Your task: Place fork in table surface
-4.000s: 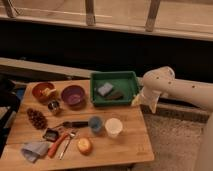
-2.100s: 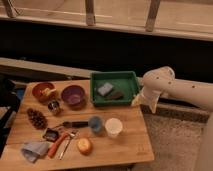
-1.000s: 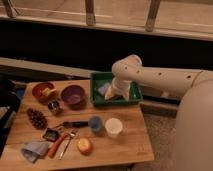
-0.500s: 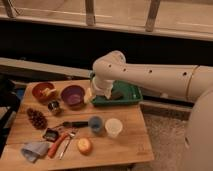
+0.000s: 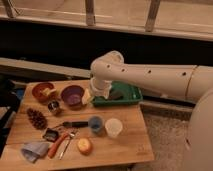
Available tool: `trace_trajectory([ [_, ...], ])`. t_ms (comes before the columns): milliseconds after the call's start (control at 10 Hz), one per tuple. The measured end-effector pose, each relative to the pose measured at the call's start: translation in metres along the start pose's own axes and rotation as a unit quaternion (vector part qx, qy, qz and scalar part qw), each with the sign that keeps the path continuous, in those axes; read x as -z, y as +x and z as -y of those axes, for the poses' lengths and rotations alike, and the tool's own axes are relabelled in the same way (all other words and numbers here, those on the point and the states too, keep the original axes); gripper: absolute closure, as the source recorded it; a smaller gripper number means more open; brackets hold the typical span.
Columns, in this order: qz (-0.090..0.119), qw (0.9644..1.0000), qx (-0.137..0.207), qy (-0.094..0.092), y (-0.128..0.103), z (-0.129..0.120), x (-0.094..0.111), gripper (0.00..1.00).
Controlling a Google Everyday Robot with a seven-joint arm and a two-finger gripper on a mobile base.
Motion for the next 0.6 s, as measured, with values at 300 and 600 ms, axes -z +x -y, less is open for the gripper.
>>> trace_trajectory([
  [300, -0.02, 0.9992, 0.036, -0.003, 0.008, -0.05, -0.032, 0.26],
  [600, -0.041, 0.996, 0.077, -0.019, 0.016, -0.094, -0.055, 0.26],
])
